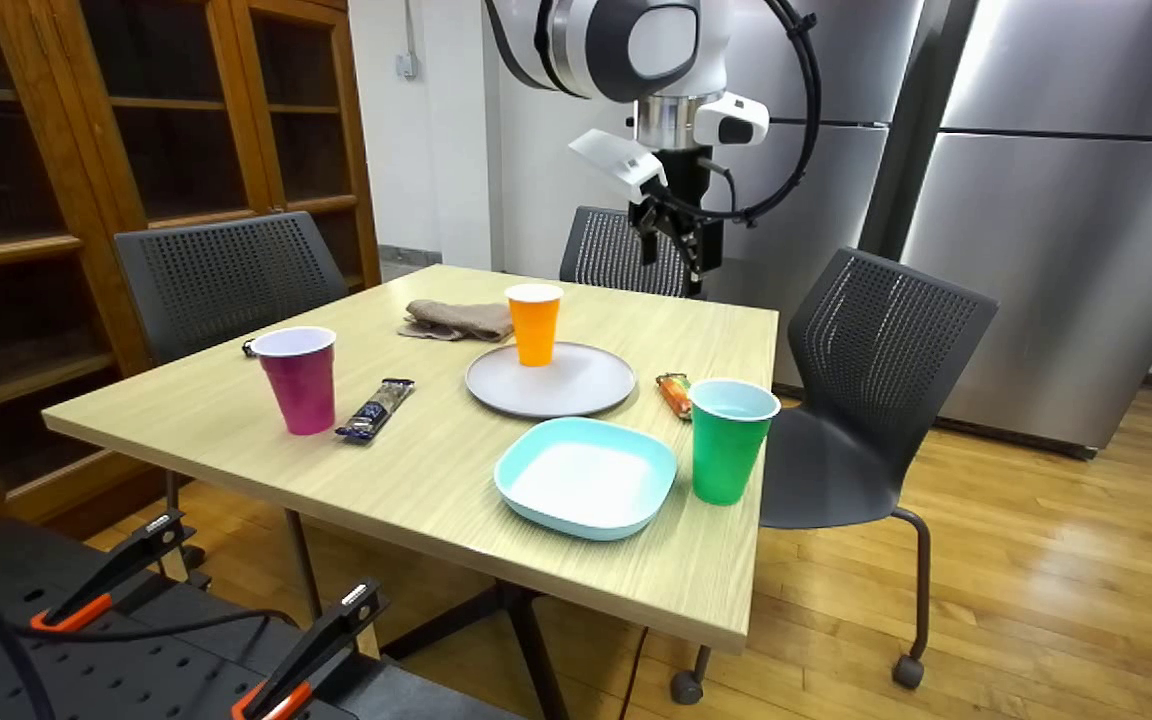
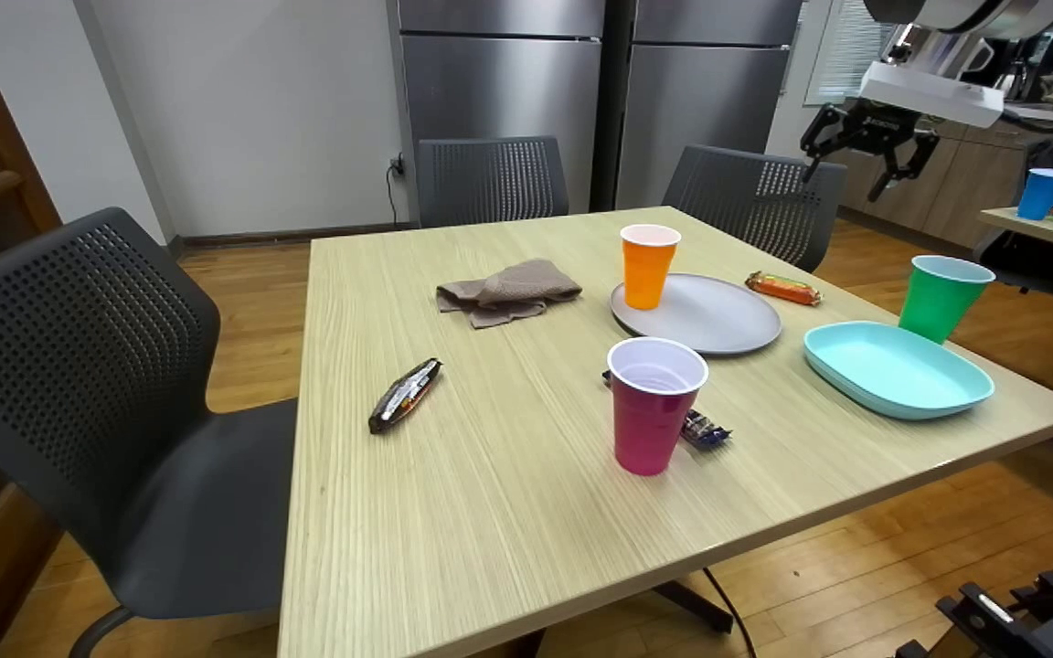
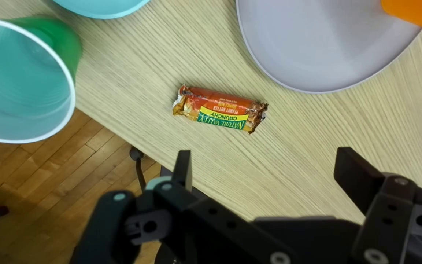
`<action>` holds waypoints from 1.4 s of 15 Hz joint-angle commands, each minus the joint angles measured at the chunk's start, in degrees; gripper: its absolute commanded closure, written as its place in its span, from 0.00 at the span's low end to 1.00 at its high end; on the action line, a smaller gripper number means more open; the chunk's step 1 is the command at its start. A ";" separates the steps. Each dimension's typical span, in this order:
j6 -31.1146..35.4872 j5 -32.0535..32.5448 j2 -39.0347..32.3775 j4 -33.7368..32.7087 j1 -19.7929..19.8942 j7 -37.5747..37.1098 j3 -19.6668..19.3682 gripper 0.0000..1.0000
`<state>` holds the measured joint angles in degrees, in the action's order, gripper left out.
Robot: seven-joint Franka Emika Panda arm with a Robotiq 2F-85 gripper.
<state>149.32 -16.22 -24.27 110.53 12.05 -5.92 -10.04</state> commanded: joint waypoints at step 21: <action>-3.11 4.25 1.58 1.72 2.84 1.86 -1.26 0.00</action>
<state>147.78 -13.43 -24.29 110.98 14.01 -5.17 -11.30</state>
